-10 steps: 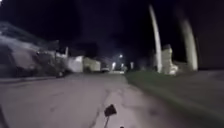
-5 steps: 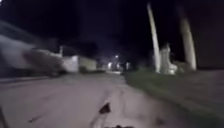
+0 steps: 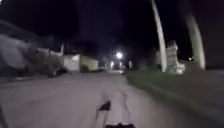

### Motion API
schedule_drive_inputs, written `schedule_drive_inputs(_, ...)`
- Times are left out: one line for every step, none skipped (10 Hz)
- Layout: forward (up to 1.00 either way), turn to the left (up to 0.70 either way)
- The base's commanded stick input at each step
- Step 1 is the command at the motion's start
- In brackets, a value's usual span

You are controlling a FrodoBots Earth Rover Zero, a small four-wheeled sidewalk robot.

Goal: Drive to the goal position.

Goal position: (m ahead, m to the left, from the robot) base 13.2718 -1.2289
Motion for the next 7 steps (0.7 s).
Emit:
schedule_drive_inputs(0.7, 0.0)
schedule_drive_inputs(0.7, -0.19)
schedule_drive_inputs(0.7, -0.35)
schedule_drive_inputs(0.7, -0.35)
schedule_drive_inputs(0.7, -0.35)
schedule_drive_inputs(0.7, -0.3)
schedule_drive_inputs(0.7, -0.16)
